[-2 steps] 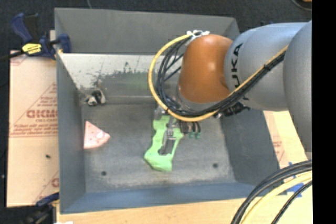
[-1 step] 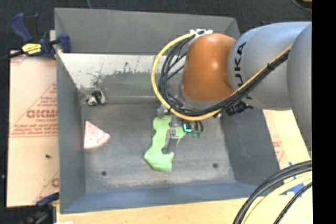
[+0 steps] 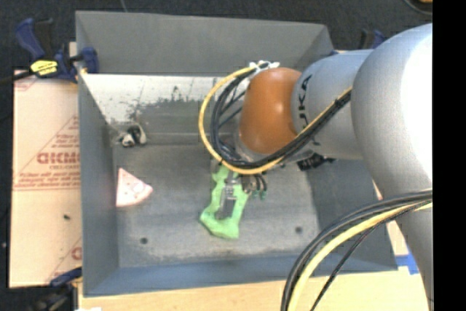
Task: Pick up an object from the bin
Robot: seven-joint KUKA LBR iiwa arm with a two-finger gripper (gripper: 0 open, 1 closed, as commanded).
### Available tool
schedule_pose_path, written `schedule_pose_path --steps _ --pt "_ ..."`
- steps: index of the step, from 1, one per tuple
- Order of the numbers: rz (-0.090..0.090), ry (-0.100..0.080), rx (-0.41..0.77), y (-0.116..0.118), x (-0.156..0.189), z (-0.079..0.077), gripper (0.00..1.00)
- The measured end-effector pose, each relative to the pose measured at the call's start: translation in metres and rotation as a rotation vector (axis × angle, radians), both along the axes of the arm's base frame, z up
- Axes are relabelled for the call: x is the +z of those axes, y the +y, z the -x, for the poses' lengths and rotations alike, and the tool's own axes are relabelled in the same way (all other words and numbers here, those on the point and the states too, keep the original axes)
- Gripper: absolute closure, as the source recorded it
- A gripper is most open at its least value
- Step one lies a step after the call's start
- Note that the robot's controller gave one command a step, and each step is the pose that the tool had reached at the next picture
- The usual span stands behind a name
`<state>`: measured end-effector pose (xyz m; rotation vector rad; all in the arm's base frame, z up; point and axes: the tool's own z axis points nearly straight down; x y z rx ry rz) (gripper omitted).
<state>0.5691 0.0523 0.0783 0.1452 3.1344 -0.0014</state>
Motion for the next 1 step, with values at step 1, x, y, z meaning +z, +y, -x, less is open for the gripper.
schedule_pose_path --steps 1 --pt "0.0 -0.007 0.004 0.0006 0.0045 -0.0016 1.0"
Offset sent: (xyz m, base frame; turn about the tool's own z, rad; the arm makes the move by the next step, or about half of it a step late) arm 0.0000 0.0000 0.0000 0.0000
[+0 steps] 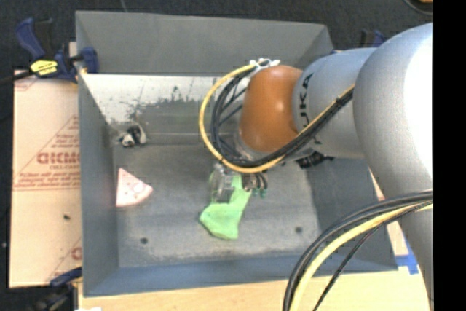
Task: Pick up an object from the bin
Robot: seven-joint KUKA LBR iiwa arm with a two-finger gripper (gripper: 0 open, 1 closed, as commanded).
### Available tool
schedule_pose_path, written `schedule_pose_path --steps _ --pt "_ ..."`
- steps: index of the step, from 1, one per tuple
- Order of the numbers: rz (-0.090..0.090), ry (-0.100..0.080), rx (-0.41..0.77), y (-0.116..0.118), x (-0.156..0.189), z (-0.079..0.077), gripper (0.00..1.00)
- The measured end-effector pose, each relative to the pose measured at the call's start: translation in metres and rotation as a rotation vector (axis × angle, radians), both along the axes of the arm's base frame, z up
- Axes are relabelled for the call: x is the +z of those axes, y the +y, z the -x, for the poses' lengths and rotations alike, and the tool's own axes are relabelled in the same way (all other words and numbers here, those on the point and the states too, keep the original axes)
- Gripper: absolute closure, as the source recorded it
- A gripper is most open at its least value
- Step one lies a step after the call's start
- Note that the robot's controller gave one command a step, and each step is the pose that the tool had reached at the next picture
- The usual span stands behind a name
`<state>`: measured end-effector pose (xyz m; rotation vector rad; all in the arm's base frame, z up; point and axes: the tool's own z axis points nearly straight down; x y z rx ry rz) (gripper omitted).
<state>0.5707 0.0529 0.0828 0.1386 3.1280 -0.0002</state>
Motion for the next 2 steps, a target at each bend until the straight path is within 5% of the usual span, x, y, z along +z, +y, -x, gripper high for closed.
schedule_pose_path --steps 1,2 --pt "0.003 -0.003 0.232 -0.028 -0.01 -0.008 1.0" --pt "0.008 -0.001 0.559 -0.047 0.014 0.009 1.0"
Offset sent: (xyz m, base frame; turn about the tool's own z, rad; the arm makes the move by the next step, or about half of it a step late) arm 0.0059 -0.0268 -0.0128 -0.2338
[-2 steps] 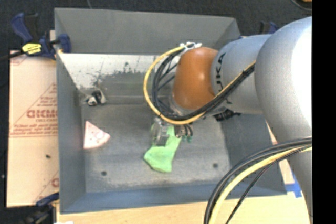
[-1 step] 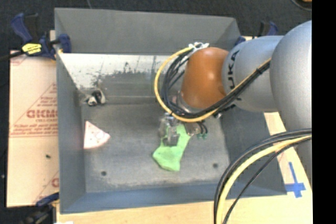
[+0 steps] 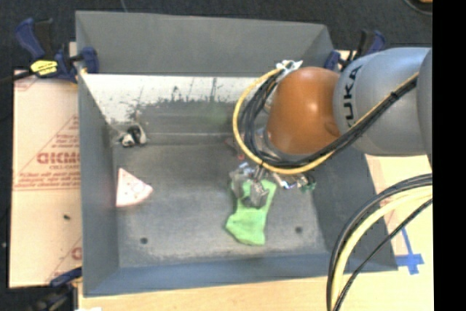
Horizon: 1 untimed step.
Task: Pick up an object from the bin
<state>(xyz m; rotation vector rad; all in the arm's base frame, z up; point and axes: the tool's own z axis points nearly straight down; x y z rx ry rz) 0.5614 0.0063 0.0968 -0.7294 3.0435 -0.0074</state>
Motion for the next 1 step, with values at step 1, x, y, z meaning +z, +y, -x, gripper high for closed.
schedule_pose_path --steps 1 --pt "-0.006 -0.01 -0.347 0.0172 0.0219 -0.0605 1.0"
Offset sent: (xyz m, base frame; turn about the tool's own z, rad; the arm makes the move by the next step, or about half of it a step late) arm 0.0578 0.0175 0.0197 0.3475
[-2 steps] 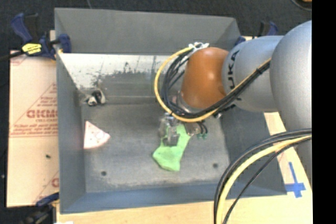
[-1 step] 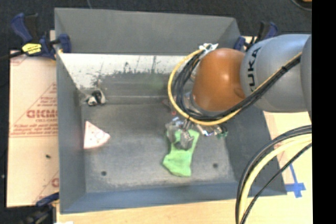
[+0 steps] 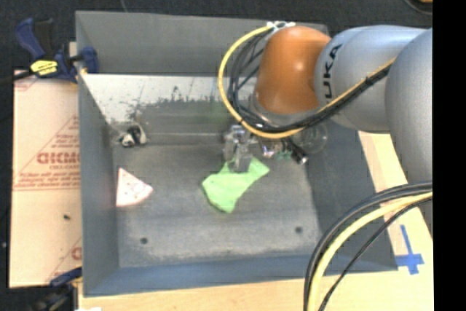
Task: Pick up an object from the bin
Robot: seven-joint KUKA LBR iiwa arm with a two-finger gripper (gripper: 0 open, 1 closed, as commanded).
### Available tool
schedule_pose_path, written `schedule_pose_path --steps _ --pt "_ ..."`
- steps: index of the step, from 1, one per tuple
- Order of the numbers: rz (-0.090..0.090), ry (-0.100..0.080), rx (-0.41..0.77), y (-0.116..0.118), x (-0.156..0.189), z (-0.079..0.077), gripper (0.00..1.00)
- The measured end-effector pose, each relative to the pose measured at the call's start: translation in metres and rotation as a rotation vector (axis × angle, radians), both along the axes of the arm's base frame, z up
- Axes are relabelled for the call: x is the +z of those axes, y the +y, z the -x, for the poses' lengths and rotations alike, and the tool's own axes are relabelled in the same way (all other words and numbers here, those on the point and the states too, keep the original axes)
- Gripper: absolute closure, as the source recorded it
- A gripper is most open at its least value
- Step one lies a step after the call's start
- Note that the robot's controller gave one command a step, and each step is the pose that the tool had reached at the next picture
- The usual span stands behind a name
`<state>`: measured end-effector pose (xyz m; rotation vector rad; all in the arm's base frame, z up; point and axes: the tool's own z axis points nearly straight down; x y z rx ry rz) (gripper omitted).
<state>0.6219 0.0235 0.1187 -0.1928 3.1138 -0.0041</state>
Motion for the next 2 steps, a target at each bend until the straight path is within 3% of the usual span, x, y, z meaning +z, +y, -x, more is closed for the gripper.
schedule_pose_path --steps 1,2 --pt "0.005 -0.007 0.18 -0.013 0.013 -0.014 1.0" --pt "0.003 -0.011 0.173 0.026 -0.049 -0.026 1.0"
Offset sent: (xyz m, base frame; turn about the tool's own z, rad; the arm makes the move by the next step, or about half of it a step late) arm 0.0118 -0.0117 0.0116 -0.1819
